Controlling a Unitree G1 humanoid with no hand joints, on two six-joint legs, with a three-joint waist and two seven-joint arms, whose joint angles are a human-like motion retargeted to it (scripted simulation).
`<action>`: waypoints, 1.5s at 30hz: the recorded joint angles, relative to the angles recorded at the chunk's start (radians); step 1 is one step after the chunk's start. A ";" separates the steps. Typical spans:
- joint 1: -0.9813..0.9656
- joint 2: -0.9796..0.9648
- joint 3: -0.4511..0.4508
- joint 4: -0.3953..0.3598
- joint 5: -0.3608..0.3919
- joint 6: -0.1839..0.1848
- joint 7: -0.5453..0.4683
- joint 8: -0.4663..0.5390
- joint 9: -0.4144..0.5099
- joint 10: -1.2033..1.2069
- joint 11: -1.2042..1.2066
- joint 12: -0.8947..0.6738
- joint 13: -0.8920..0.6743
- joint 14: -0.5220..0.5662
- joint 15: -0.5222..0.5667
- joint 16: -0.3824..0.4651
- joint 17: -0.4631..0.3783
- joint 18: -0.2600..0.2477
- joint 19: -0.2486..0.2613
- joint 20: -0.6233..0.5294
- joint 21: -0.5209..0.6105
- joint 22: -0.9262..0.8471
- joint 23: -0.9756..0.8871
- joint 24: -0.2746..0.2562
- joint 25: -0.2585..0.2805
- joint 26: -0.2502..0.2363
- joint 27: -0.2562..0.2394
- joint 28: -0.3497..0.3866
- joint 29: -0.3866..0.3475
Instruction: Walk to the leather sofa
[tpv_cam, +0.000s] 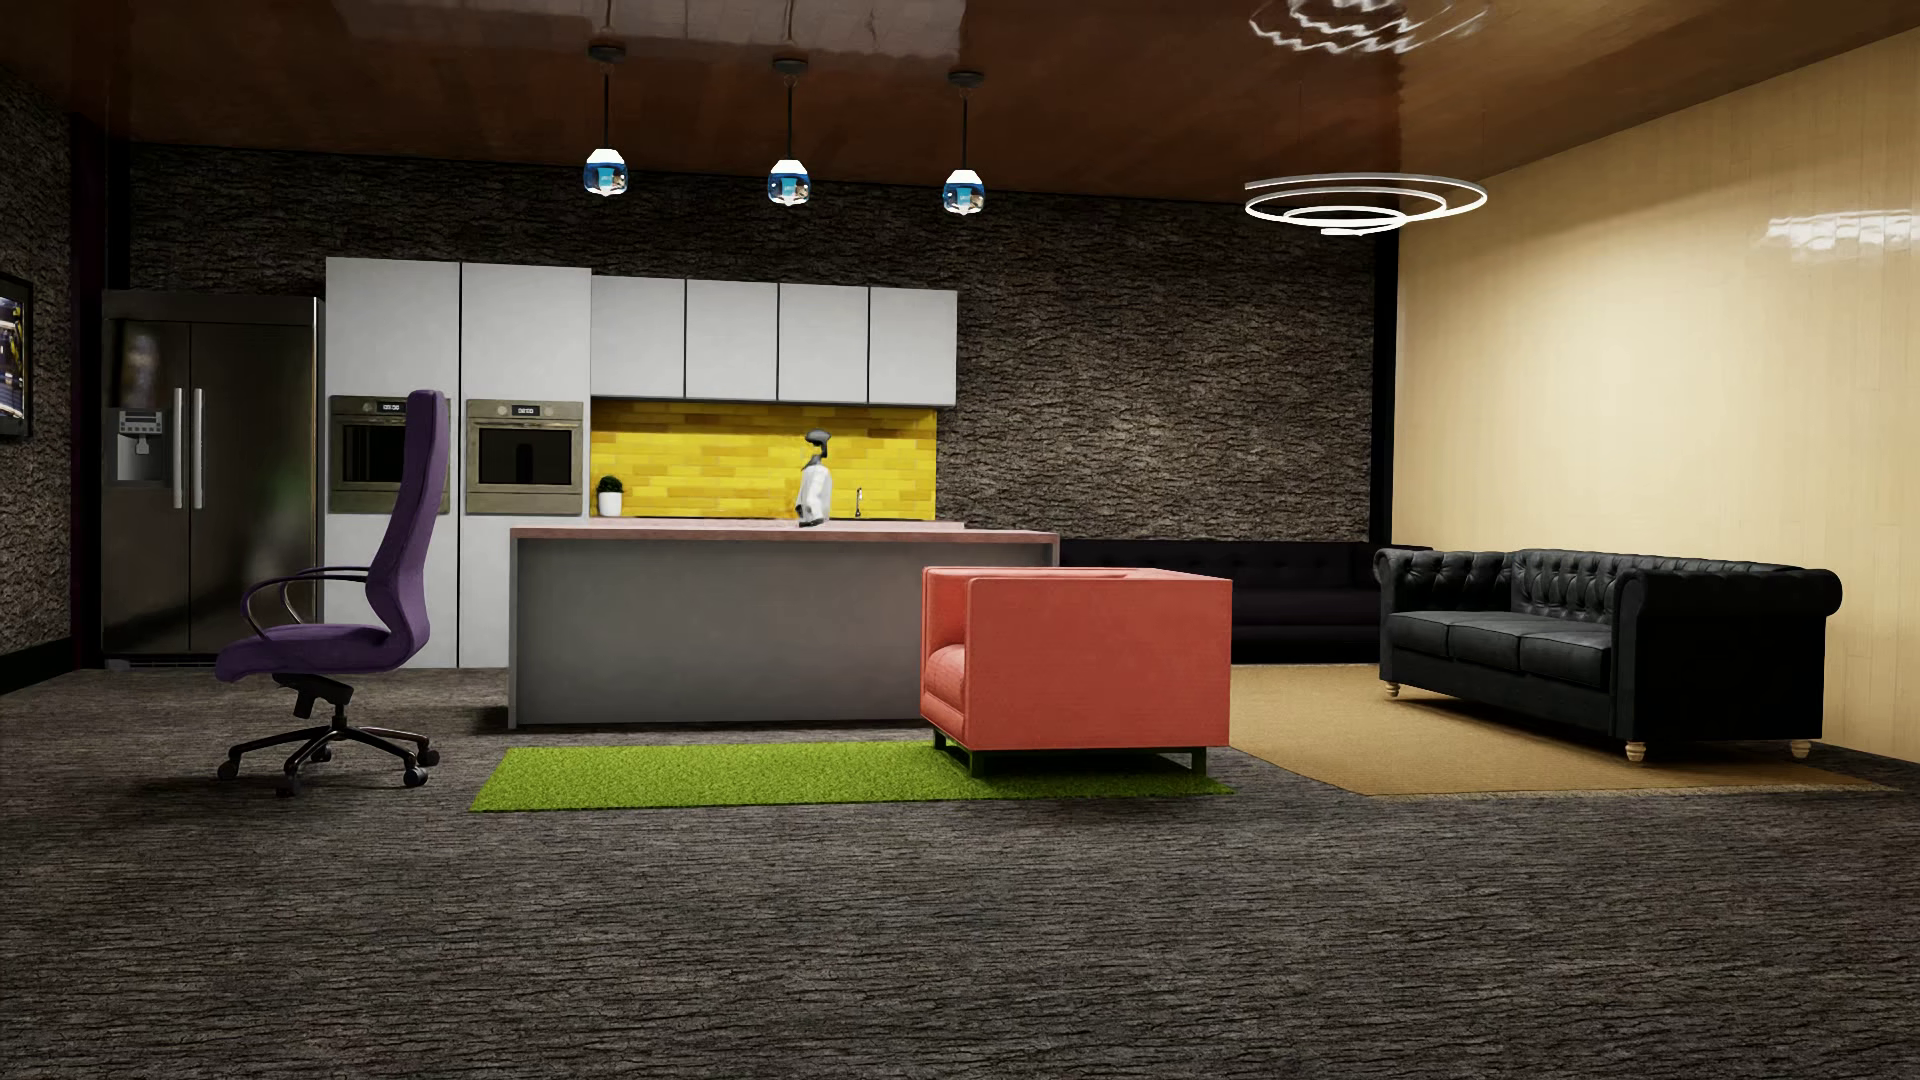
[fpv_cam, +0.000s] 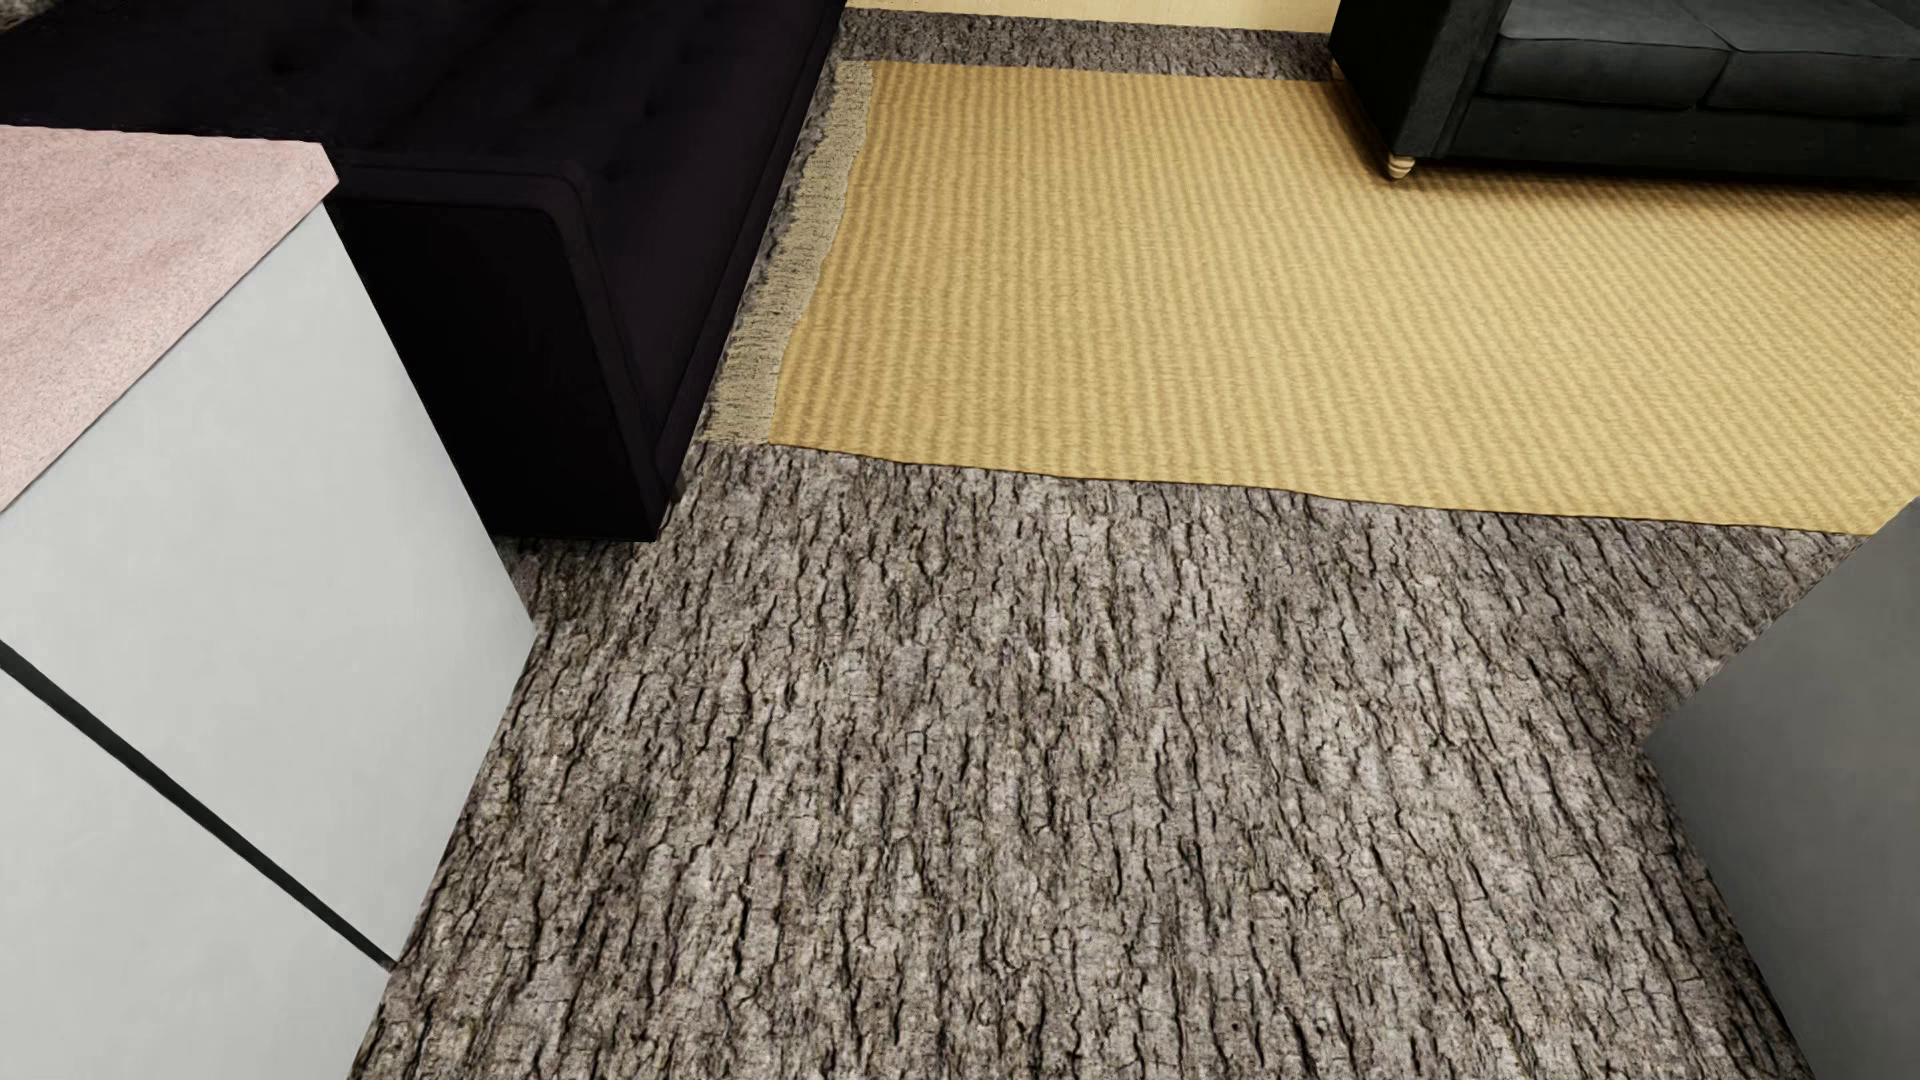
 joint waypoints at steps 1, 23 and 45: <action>0.118 -0.087 -0.067 0.008 0.026 0.015 0.000 0.000 0.007 -0.061 -0.040 -0.016 0.026 -0.074 -0.042 0.017 -0.006 0.000 0.000 0.003 0.012 -0.055 0.018 0.000 0.000 0.000 0.000 0.000 0.000; -0.356 0.468 0.219 0.220 0.056 0.008 0.000 0.000 -0.039 -0.160 -0.932 0.151 -0.073 -0.309 0.274 -0.028 -0.043 0.000 0.000 -0.005 -0.038 0.015 -0.363 0.000 0.000 0.000 0.000 0.000 0.000; 0.217 -0.108 -0.159 0.184 0.137 0.149 0.000 0.000 0.032 0.784 -0.647 -0.124 0.077 0.030 -0.041 -0.017 -0.010 0.000 0.000 0.101 -0.025 -0.130 0.142 0.000 0.000 0.000 0.000 0.000 0.000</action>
